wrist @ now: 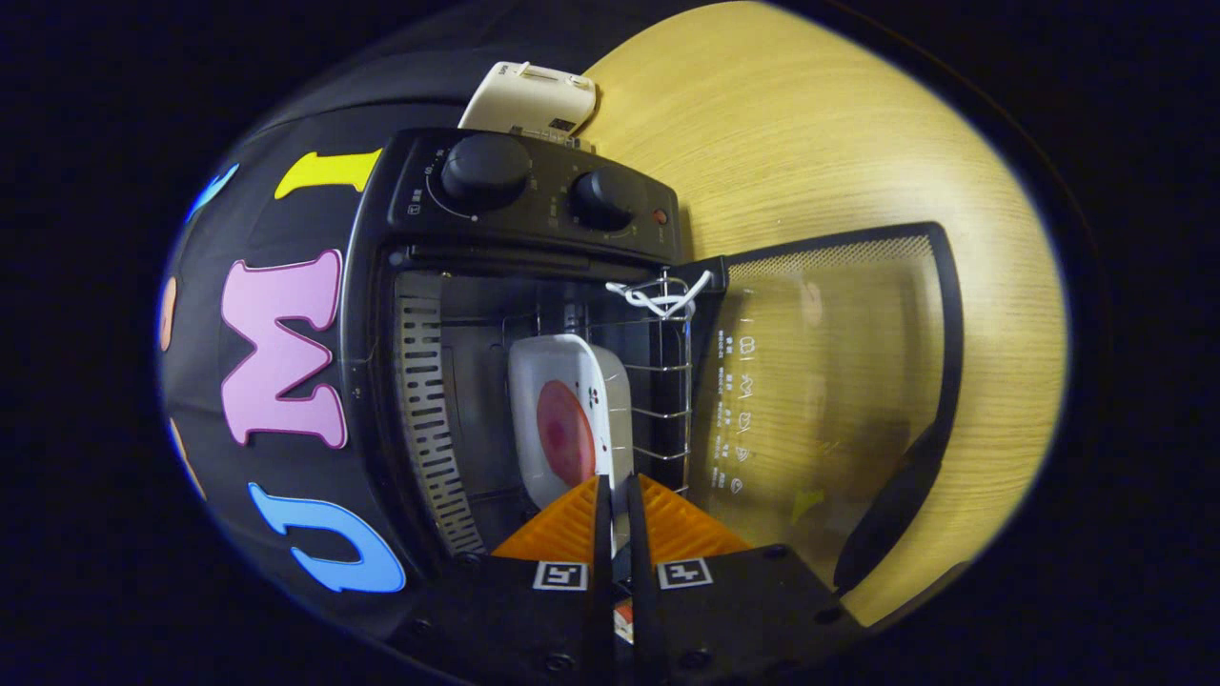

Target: Open the toaster oven, put the food inside, and close the toaster oven door.

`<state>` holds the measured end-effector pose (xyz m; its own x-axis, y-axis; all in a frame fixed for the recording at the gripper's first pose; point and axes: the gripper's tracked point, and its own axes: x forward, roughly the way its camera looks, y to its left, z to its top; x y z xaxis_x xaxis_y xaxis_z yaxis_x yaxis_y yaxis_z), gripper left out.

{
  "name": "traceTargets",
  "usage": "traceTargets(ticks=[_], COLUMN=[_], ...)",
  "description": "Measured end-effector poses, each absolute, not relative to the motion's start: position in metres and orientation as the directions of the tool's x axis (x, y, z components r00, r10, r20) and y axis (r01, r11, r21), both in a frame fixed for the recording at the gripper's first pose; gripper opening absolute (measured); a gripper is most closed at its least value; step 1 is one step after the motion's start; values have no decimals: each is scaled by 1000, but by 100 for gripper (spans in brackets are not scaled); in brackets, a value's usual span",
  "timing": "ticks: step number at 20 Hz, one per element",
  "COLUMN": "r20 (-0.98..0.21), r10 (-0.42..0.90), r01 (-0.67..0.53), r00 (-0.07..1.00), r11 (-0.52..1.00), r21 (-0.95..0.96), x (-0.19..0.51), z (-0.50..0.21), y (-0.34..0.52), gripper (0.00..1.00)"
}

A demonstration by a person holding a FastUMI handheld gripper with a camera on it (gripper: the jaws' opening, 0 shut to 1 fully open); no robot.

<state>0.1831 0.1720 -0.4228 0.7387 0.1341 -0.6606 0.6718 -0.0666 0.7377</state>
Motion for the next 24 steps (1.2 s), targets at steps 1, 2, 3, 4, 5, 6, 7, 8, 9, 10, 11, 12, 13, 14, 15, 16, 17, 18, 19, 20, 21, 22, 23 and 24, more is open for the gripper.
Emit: traceTargets(ticks=[1,2,3,4,5,6,7,8,9,10,11,12,13,14,15,16,17,18,19,20,21,22,23,24], r20=[-655,-656,-649,-646,-648,-652,-681,-702,-710,-712,-715,-713,-711,-712,-722,-723,-725,-728,-731,-730,-728,-737,-753,-769], r10=[138,133,132,138,148,157,159,166,175,180,188,196,206,219,241,263,282,298,314,339,369,386,386,376], r01=[667,667,659,656,658,661,686,703,708,708,706,700,691,682,674,655,633,606,574,536,489,437,381,323], r00=[743,743,749,750,747,742,715,693,683,678,673,673,672,667,649,639,629,618,605,593,577,555,533,517], r11=[-67,-55,-49,-38,-25,-10,24,59,81,101,124,143,169,207,259,307,355,409,464,511,558,619,685,747], r21=[742,743,751,754,753,750,727,709,701,699,697,700,703,702,692,690,688,682,675,672,670,653,621,582], x=[183,182,183,183,182,180,174,166,160,155,149,145,140,134,125,118,112,104,93,83,72,60,47,36], z=[-420,-419,-413,-410,-407,-404,-408,-410,-408,-407,-405,-402,-398,-398,-399,-399,-398,-397,-395,-392,-388,-388,-391,-395], y=[170,168,167,168,169,170,171,172,170,169,170,170,170,171,174,175,177,178,179,182,187,187,185,180], gripper=[17,29,33,48,60,71,77,89,100,98,98,98,98,98,98,99,98,99,99,99,98,98,98,98])
